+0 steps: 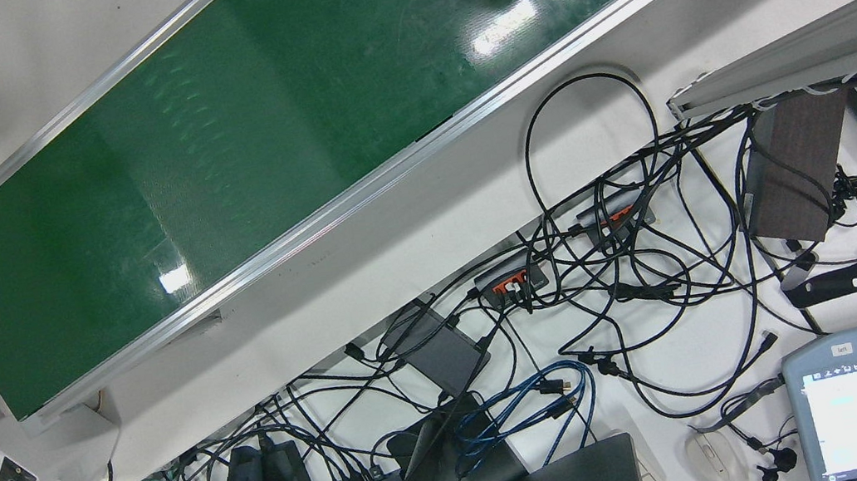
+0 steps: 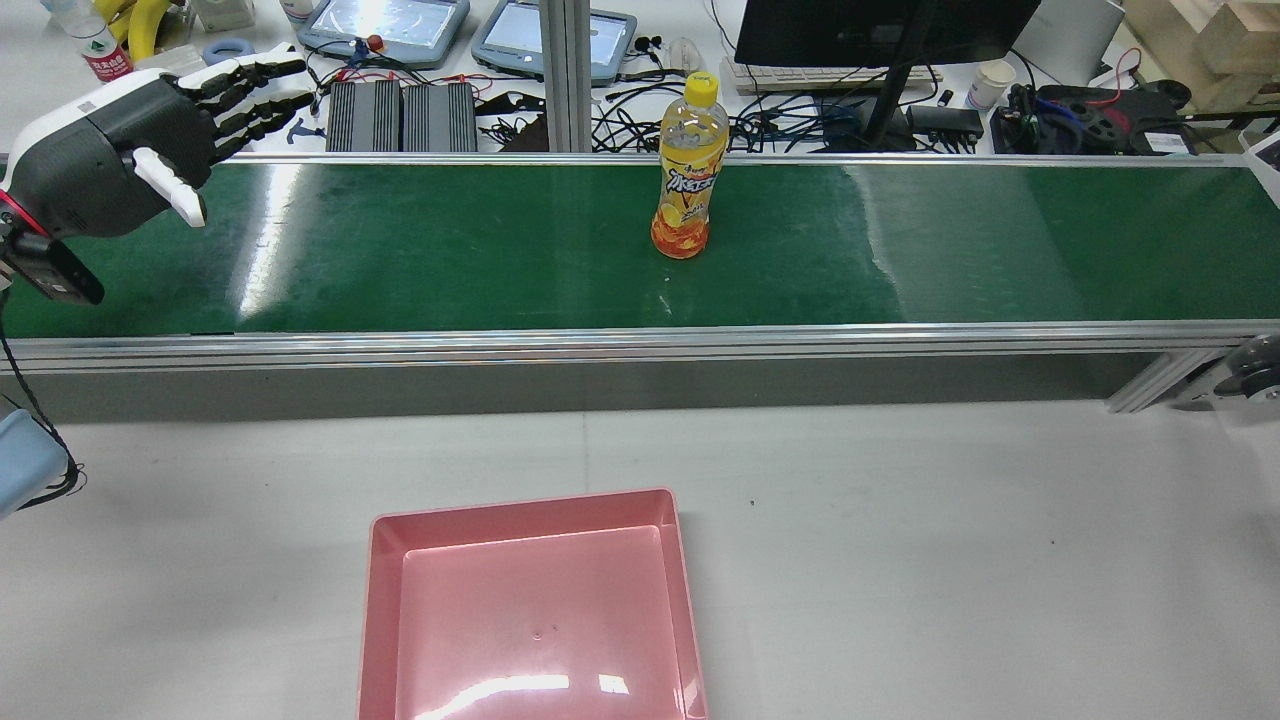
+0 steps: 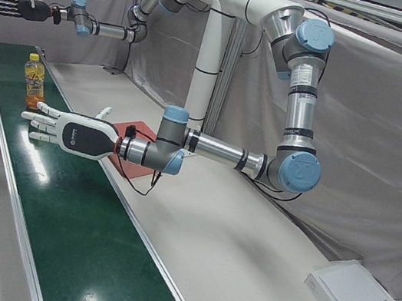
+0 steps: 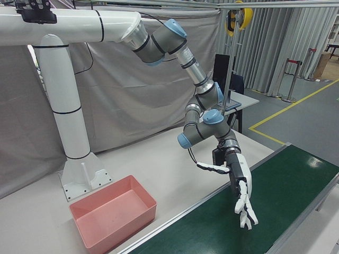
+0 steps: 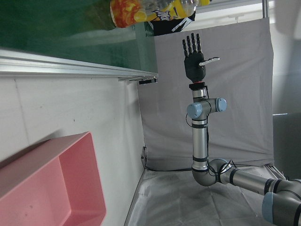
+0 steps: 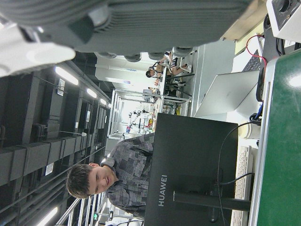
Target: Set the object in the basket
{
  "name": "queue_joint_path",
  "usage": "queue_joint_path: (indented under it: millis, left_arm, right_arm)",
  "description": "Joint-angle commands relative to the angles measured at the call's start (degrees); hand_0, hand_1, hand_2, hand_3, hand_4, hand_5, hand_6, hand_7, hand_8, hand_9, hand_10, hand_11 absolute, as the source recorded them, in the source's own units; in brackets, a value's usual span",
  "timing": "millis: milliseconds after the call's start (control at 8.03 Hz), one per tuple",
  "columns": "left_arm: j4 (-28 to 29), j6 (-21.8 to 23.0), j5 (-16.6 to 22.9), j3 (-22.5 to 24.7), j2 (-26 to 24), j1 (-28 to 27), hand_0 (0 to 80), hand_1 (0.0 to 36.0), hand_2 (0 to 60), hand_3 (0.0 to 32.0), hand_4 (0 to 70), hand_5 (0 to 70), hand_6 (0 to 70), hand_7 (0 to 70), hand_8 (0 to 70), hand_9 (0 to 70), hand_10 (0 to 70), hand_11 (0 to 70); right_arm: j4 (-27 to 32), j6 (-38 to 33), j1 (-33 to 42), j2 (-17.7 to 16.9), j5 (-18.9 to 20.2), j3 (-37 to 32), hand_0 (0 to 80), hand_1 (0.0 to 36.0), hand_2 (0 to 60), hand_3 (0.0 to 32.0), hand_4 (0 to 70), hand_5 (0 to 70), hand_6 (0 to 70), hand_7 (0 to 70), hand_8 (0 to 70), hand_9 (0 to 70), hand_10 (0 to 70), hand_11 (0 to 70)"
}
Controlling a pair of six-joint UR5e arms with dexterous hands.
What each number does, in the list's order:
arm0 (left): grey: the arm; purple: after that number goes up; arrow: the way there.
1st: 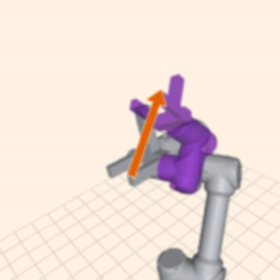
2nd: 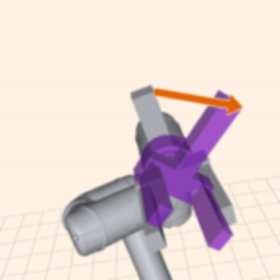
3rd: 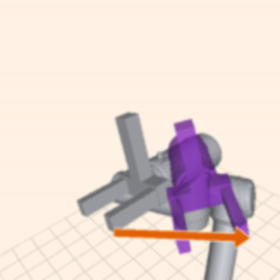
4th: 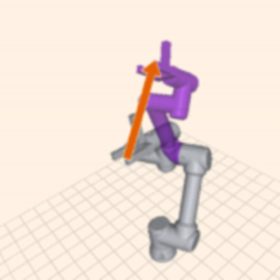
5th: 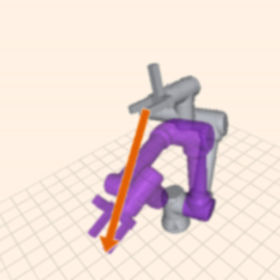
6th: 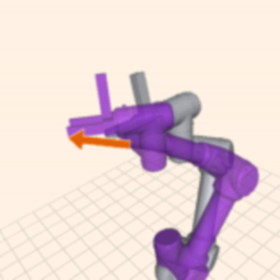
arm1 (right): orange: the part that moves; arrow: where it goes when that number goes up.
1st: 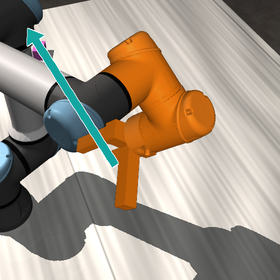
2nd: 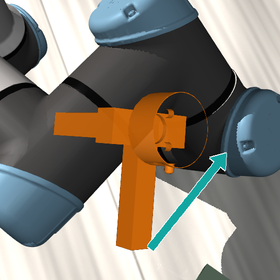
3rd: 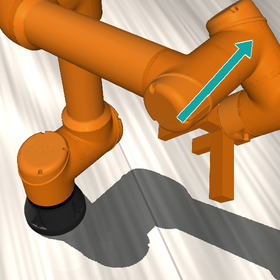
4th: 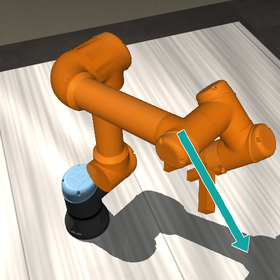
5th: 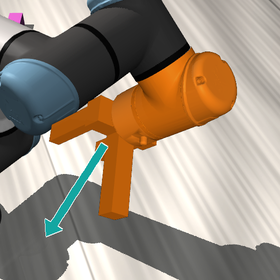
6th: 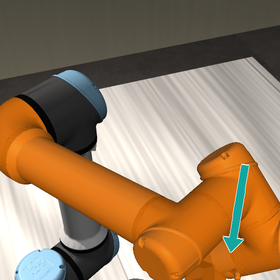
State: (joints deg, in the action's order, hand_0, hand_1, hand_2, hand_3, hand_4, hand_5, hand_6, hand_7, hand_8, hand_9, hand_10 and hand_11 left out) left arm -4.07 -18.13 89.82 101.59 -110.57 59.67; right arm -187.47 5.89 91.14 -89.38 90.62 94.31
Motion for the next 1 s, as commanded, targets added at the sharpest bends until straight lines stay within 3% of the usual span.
queue_joint_path:
  millis: [0, 872]
  left_arm:
    - [0.02, 0.02, 0.00, 0.02, 0.09, 0.09, 59.0, 1.9, 0.0, 2.8, 12.0, 16.4, 0.0, 1.0, 9.2, 12.5, 2.3, 4.6]
    - [0.02, -0.15, 0.00, 0.02, 0.09, -0.17, 58.3, 1.7, 0.0, 2.4, 11.9, 16.9, 0.0, 1.0, 9.1, 12.4, 2.5, 4.9]
  right_arm:
    - [0.00, 0.00, 0.00, 0.00, 0.00, 0.00, 0.0, 0.0, 0.0, 0.0, 0.0, 0.0, 0.0, 0.0, 0.0, 0.0, 0.0, 0.0]
    - [0.00, 0.09, 0.00, 0.00, 0.00, 0.00, 0.0, 0.0, 0.0, 0.0, 0.0, 0.0, 0.0, 0.0, 0.0, 0.0, 0.0, 0.0]
